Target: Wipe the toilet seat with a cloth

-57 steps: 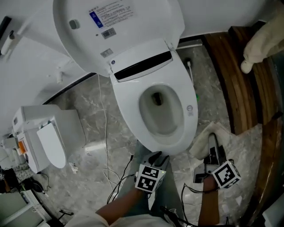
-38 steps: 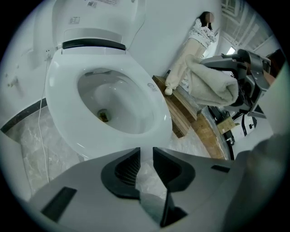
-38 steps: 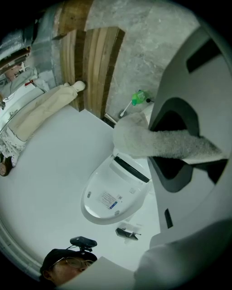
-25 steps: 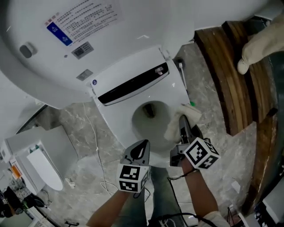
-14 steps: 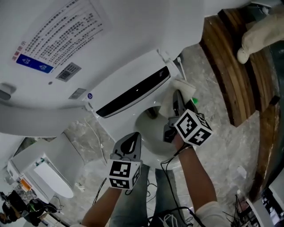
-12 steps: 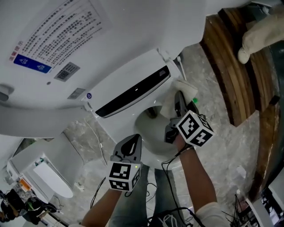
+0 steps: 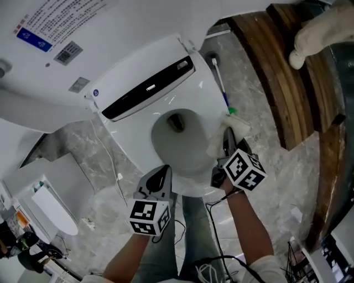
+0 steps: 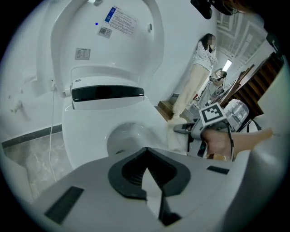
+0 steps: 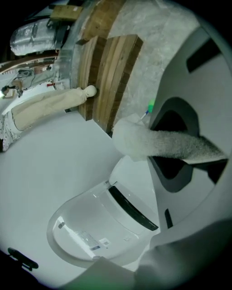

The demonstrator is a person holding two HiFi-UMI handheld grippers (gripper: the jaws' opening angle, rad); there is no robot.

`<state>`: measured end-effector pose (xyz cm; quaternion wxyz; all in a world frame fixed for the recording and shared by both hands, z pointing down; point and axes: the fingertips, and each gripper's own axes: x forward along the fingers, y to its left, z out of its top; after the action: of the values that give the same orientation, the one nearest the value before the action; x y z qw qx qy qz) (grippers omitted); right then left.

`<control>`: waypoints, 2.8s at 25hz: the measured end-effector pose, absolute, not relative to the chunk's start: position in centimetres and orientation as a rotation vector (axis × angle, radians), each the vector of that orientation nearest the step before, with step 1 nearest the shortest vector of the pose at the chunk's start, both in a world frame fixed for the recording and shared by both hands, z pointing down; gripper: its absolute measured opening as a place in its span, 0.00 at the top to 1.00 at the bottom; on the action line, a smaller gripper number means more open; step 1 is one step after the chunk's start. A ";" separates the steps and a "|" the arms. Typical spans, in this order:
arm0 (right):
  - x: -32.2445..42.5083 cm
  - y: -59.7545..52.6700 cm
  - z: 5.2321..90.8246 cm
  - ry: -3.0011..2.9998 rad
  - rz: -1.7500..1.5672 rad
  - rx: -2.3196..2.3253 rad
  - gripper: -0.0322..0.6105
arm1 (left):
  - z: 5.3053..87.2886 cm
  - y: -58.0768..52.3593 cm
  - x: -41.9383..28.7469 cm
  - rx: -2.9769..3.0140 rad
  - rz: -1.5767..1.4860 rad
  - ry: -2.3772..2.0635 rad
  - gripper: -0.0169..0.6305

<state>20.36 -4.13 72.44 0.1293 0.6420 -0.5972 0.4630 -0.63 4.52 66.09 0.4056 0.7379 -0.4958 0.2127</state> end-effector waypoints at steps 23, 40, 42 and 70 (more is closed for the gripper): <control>5.1 17.7 74.6 -1.916 1.379 1.173 0.81 | 65.2 12.9 -5.6 1.754 0.491 -1.439 0.96; -12.7 0.2 72.9 -2.105 1.346 1.038 0.81 | 61.3 1.6 -16.9 1.706 0.344 -1.533 0.96; -12.1 -2.2 72.7 -2.096 1.406 1.114 0.81 | 61.4 0.1 -16.5 1.734 0.365 -1.499 0.96; 14.8 -16.4 71.9 -1.761 1.488 1.951 0.81 | 63.9 -7.7 -3.9 1.991 0.561 -1.119 0.96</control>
<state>14.80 -16.35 71.94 0.0608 0.6447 -0.5819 0.4920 -3.91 -7.71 63.92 0.3846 0.7814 -0.4393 0.2202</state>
